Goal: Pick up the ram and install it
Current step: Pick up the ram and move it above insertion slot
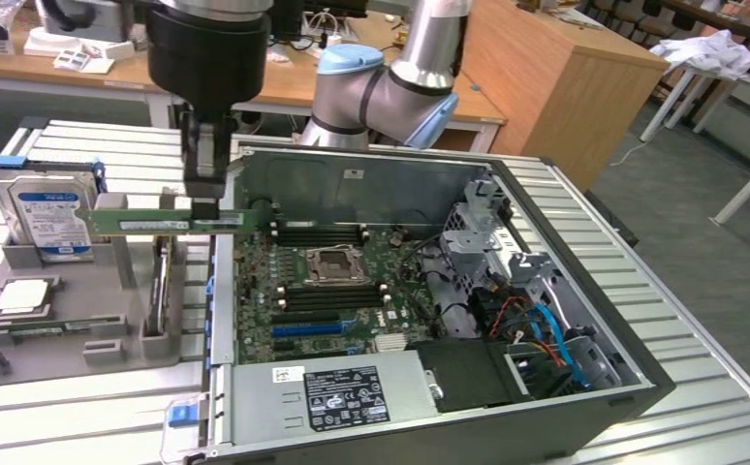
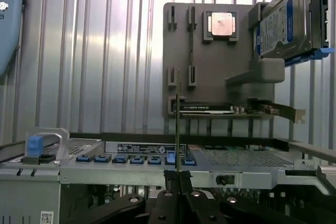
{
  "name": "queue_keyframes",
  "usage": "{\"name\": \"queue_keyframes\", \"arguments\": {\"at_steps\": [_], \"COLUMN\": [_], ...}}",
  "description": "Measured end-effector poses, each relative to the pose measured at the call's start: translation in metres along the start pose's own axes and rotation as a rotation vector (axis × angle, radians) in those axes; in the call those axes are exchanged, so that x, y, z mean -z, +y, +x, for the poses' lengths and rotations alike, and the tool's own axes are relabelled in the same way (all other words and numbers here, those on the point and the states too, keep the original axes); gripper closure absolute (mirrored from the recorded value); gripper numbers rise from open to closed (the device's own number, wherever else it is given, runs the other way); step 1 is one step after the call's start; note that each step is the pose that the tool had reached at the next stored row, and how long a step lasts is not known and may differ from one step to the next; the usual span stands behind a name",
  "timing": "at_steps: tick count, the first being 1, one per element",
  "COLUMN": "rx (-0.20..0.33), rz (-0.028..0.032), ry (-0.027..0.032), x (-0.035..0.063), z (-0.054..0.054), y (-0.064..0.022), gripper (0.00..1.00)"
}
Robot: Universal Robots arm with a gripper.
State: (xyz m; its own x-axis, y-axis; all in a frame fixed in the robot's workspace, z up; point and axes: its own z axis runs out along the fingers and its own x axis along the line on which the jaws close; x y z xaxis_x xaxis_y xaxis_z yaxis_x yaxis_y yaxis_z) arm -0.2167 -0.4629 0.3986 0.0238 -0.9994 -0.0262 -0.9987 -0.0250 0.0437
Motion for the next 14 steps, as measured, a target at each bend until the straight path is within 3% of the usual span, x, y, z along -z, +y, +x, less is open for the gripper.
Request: {"name": "queue_keyframes", "arguments": {"at_steps": [14], "rx": [0.000], "rz": [-0.0001], "ry": [-0.0001], "x": [0.0014], "z": [0.001], "y": [-0.0333], "gripper": [0.88]}}
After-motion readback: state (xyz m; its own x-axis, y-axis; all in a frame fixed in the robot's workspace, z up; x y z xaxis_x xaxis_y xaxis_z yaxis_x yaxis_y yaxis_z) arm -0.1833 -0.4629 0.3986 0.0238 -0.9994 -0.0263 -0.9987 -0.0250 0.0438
